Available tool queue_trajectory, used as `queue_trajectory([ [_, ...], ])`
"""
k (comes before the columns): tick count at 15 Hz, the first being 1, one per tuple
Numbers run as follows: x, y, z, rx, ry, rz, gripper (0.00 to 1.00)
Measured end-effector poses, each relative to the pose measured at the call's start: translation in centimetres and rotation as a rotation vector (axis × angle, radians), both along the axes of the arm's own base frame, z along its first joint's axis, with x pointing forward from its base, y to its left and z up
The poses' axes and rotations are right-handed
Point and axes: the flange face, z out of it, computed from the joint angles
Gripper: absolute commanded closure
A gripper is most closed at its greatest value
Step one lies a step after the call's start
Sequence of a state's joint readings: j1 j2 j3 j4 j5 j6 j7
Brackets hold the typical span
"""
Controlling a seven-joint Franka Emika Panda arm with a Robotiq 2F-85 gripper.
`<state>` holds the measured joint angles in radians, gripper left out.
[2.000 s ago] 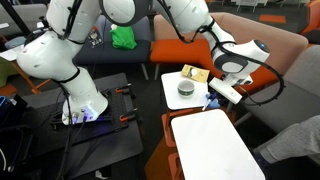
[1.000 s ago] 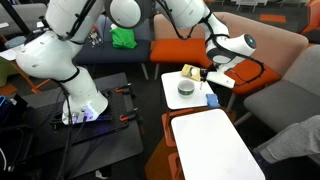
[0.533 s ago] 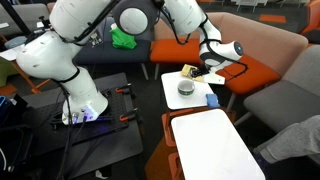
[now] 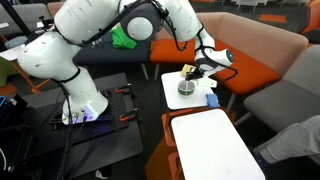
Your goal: Pick up the blue pen from the table on the right and put it inside the green and white mug
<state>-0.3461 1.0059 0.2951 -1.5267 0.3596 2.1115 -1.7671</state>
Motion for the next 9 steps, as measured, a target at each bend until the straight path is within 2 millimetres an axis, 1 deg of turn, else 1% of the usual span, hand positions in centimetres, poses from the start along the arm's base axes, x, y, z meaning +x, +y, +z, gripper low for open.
queue_trajectory([
  [1, -0.1, -0.3, -0.3, -0.004, 0.003, -0.004, 0.56],
  [4, -0.1, -0.8, -0.5, -0.004, 0.004, -0.010, 0.36],
  [5, 0.0, -0.6, -0.3, -0.004, 0.003, -0.008, 0.27],
  [7, 0.0, 0.0, 0.6, -0.016, 0.010, -0.014, 0.12],
  [9, -0.4, 0.9, 2.6, -0.051, 0.033, -0.040, 0.00],
])
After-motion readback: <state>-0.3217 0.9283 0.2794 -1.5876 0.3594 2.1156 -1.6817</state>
